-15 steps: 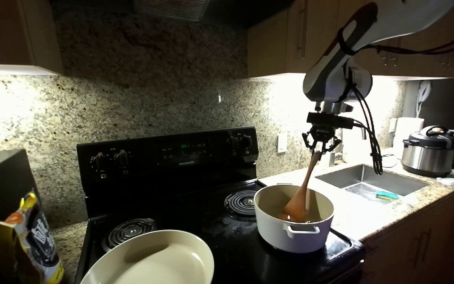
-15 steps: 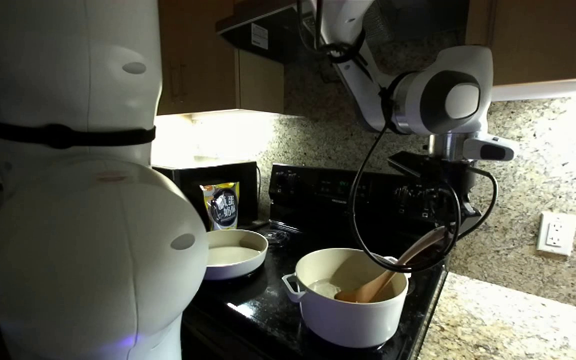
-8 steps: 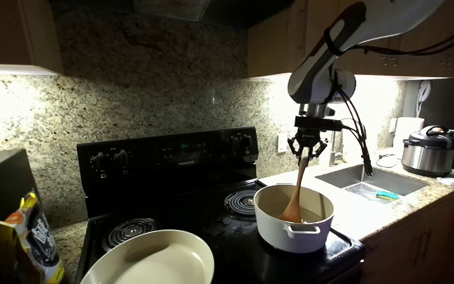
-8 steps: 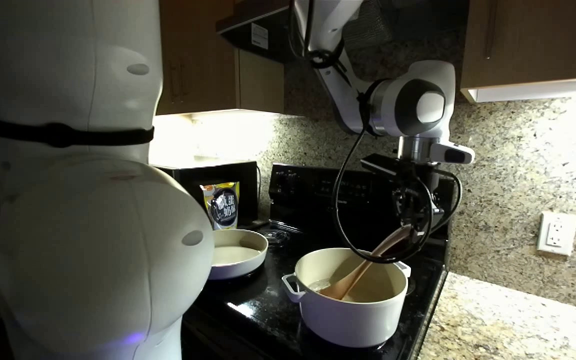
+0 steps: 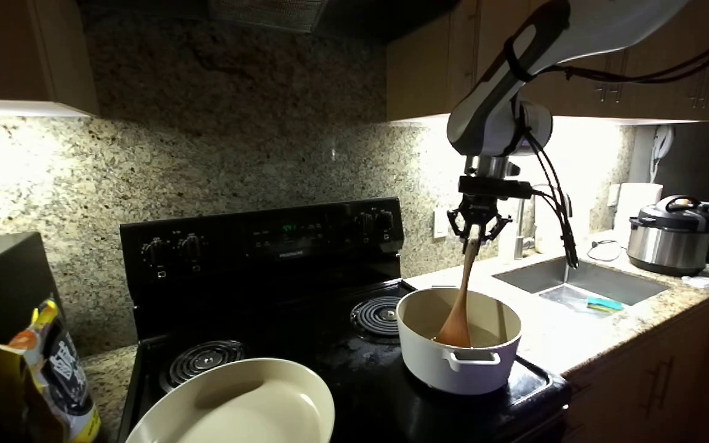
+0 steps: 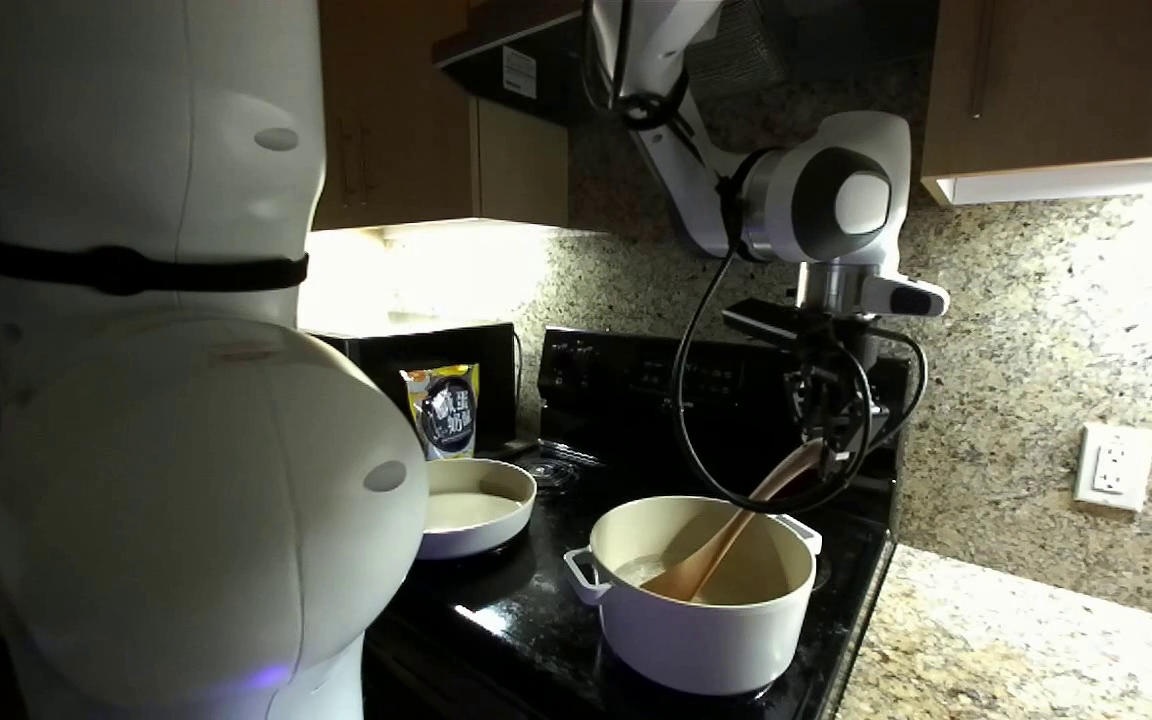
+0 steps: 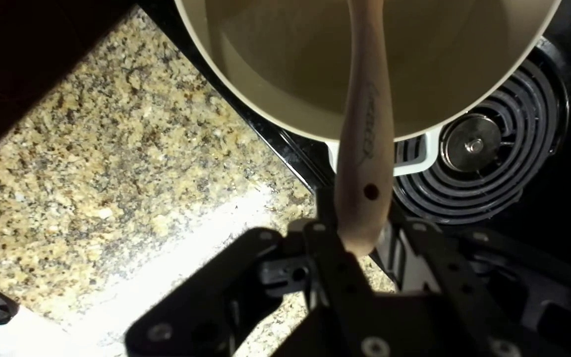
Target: Stir the contents of the white pot with the cooking stick
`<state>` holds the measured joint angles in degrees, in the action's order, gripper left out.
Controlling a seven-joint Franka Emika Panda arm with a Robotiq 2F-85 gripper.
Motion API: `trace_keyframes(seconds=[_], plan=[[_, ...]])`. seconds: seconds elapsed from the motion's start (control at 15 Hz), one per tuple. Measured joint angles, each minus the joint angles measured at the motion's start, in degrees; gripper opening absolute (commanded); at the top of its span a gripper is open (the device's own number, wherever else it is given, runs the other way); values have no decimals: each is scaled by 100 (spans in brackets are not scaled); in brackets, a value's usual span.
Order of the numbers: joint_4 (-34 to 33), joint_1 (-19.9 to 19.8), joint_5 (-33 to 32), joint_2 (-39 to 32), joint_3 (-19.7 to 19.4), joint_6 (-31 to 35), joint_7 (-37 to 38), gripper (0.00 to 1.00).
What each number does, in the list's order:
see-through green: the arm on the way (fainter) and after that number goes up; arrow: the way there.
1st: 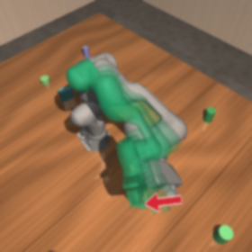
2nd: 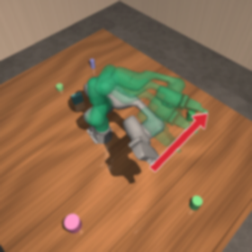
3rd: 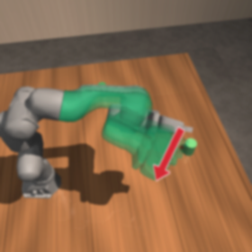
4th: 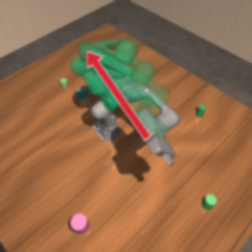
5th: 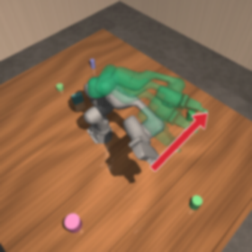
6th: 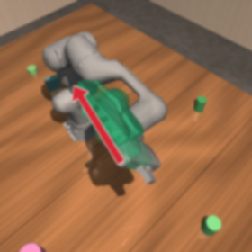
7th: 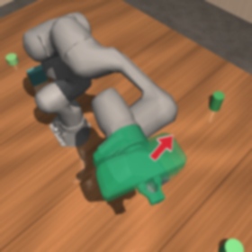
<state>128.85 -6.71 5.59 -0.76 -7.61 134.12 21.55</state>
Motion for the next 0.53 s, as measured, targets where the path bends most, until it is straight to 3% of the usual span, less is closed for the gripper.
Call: trace_keyframes(seconds=[0.53], plan=[[-285, -288, 1, -13, -377, -107, 0, 6]])
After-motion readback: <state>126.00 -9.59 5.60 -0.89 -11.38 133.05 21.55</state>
